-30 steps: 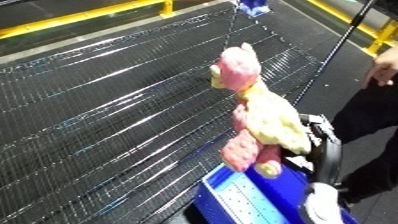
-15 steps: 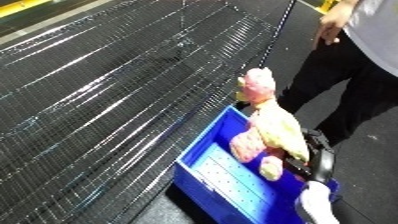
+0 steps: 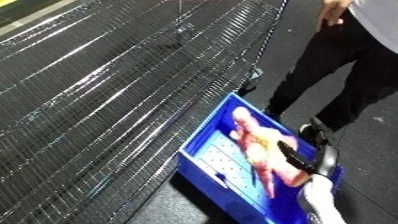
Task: Pick up the object and place it into the box
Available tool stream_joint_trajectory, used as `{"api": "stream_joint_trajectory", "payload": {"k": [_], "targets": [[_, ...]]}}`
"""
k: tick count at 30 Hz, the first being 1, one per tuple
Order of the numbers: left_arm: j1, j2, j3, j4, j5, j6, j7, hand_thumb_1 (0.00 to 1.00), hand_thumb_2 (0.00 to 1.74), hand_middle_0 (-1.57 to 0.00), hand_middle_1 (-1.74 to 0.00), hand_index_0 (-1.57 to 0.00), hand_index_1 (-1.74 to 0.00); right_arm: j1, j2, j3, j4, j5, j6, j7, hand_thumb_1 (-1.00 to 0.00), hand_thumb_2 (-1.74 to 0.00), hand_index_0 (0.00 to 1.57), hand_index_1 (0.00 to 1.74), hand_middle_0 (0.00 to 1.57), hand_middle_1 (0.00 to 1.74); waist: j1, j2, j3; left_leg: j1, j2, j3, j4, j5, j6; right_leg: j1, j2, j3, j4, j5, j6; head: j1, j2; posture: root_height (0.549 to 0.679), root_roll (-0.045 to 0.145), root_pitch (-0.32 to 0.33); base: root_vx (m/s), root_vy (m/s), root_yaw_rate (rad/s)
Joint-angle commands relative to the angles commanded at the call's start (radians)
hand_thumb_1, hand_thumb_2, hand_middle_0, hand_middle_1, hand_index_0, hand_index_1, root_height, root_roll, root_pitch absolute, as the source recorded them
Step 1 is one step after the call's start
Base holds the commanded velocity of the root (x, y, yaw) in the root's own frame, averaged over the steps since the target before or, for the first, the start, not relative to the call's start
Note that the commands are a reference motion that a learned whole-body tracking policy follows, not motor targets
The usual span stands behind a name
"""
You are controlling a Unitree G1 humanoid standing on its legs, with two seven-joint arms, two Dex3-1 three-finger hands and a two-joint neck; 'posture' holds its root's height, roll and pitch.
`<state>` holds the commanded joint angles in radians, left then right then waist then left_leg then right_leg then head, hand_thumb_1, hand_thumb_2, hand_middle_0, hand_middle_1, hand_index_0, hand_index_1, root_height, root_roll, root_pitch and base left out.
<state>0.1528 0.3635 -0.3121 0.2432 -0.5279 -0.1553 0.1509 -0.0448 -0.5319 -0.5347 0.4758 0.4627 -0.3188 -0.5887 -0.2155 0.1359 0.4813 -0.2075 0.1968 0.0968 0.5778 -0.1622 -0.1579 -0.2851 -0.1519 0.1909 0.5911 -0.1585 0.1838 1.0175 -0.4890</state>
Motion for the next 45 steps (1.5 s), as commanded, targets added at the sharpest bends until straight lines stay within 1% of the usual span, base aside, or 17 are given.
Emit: {"api": "stream_joint_trajectory", "payload": {"k": [7,10,14,20,25,31,32,33,39,40,45], "targets": [[0.007,0.003,0.017,-0.008,0.016,0.007,-0.001,1.0,1.74,-1.57,-1.74,-1.57,-1.74,0.028,0.013,0.021,-0.016,-0.027,0.012,0.023,0.0,0.0,0.0,0.0,0.0,0.0,0.012,-0.011,-0.004,0.003,0.003,0.001,-0.01,0.006,-0.001,0.001,0.0035,-0.002,-0.001,-0.006,0.0015,-0.002,-0.015,0.633,0.083,-0.206,0.002,-0.01,0.014],[0.011,0.002,0.02,-0.009,0.019,0.008,-0.001,1.0,1.74,-1.57,-1.74,-1.57,-1.74,0.033,0.019,0.025,-0.031,-0.041,0.015,0.023,0.0,0.0,0.0,0.0,0.0,0.0,0.015,-0.014,-0.006,0.004,0.003,0.001,-0.011,0.007,-0.0013,0.001,0.0044,-0.002,0.0,-0.009,0.0015,-0.003,-0.019,0.633,0.083,-0.206,0.005,-0.007,0.012],[0.016,0.001,0.025,-0.015,0.017,0.011,-0.002,1.0,1.74,-1.57,-1.74,-1.57,-1.74,0.033,0.032,0.04,-0.055,-0.041,0.013,0.033,0.0,0.0,0.0,0.0,0.0,0.0,0.025,-0.016,-0.007,0.003,0.002,-0.002,-0.012,0.008,-0.001,0.0,0.0049,-0.002,0.0,-0.01,0.002,-0.02,-0.028,0.632,0.083,-0.206,0.006,-0.004,0.019],[0.025,-0.004,0.041,-0.023,0.014,0.018,-0.004,1.0,1.74,-1.57,-1.74,-1.57,-1.74,0.03,0.047,0.071,-0.132,-0.056,0.015,0.055,0.0,0.0,0.0,0.0,0.0,0.0,0.041,-0.024,-0.01,-0.002,0.0,-0.01,-0.011,0.012,-0.0024,0.001,0.0044,-0.006,0.004,-0.011,0.0027,-0.062,-0.033,0.633,0.082,-0.206,0.002,-0.001,0.051],[0.04,-0.012,0.055,-0.026,0.022,0.027,0.001,1.0,1.74,-1.57,-1.74,-1.57,-1.74,0.021,0.055,0.092,-0.224,-0.064,0.015,0.071,0.0,0.0,0.0,0.0,0.0,0.0,0.062,-0.031,-0.012,-0.01,-0.004,-0.022,-0.008,0.016,-0.003,0.002,0.0054,-0.013,0.01,-0.012,0.0028,-0.111,-0.04,0.633,0.078,-0.204,-0.004,-0.002,0.102],[0.063,-0.02,0.074,-0.04,0.033,0.036,0.0,1.0,1.74,-1.57,-1.74,-1.57,-1.74,0.008,0.061,0.129,-0.313,-0.072,0.018,0.1,0.0,0.0,0.0,0.0,0.0,0.0,0.095,-0.039,-0.009,-0.02,-0.011,-0.04,-0.005,0.022,-0.0029,0.001,0.0071,-0.02,0.018,-0.012,0.0039,-0.214,-0.05,0.633,0.073,-0.205,-0.015,-0.002,0.098],[0.065,-0.021,0.077,-0.043,0.035,0.037,0.0,1.0,1.74,-1.57,-1.74,-1.57,-1.74,0.004,0.062,0.138,-0.325,-0.074,0.02,0.105,0.0,0.0,0.0,0.0,0.0,0.0,0.1,-0.04,-0.008,-0.021,-0.013,-0.043,-0.004,0.022,-0.0026,0.001,0.0074,-0.02,0.019,-0.013,0.004,-0.214,-0.05,0.633,0.072,-0.205,-0.022,-0.002,0.082],[0.067,-0.022,0.08,-0.045,0.037,0.039,0.002,1.0,1.74,-1.57,-1.74,-1.57,-1.74,0.0,0.062,0.147,-0.336,-0.078,0.024,0.11,0.0,0.0,0.0,0.0,0.0,0.0,0.106,-0.042,-0.008,-0.023,-0.015,-0.047,-0.003,0.022,-0.0022,0.002,0.0076,-0.021,0.021,-0.013,0.004,-0.246,-0.05,0.633,0.072,-0.205,-0.026,-0.001,0.092],[0.069,-0.031,0.094,-0.055,0.044,0.044,0.014,1.0,1.74,-1.57,-1.74,-1.57,-1.74,-0.032,0.06,0.209,-0.389,-0.119,0.05,0.132,0.0,0.0,0.0,0.0,0.0,0.0,0.135,-0.049,-0.008,-0.032,-0.021,-0.06,0.002,0.025,-0.002,0.004,0.0062,-0.028,0.029,-0.014,0.0041,-0.336,-0.019,0.633,0.068,-0.206,-0.025,0.005,0.088],[0.069,-0.031,0.096,-0.057,0.045,0.045,0.016,1.0,1.74,-1.57,-1.74,-1.57,-1.74,-0.037,0.06,0.218,-0.395,-0.126,0.054,0.136,0.0,0.0,0.0,0.0,0.0,0.0,0.139,-0.05,-0.008,-0.034,-0.022,-0.062,0.003,0.026,-0.0023,0.004,0.0059,-0.029,0.03,-0.014,0.0038,-0.372,-0.009,0.633,0.068,-0.206,-0.02,0.006,0.085],[0.067,-0.033,0.107,-0.065,0.053,0.049,0.024,1.0,1.74,-1.57,-1.74,-1.57,-1.74,-0.064,0.062,0.265,-0.424,-0.156,0.071,0.15,0.0,0.0,0.0,0.0,0.0,0.0,0.161,-0.057,-0.01,-0.043,-0.026,-0.074,0.007,0.028,-0.002,0.003,0.0055,-0.033,0.036,-0.015,0.0023,-0.477,0.011,0.632,0.067,-0.209,-0.015,-0.001,0.076]]}}
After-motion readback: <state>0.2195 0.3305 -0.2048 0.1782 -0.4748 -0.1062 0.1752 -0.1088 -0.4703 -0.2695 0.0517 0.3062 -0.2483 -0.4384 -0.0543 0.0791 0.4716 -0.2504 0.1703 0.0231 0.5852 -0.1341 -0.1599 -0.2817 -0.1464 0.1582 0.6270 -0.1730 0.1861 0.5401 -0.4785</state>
